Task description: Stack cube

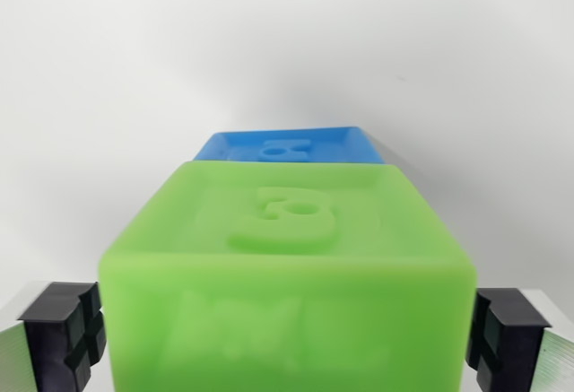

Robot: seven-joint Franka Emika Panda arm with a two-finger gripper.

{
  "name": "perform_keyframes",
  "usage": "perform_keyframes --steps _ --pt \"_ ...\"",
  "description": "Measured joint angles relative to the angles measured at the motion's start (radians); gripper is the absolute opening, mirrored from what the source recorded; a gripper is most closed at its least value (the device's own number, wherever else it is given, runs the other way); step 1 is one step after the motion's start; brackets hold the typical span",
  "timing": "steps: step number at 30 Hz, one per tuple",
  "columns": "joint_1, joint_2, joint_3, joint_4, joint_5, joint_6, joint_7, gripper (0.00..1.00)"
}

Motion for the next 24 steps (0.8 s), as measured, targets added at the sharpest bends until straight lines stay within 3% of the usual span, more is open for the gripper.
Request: perform_keyframes --steps 12,24 --pt "-0.001 -0.021 0.002 -0.003 0.005 -0.017 -0.004 1.00" --pt "-0.003 -0.116 0.012 -0.011 0.042 -0.099 -0.029 1.00"
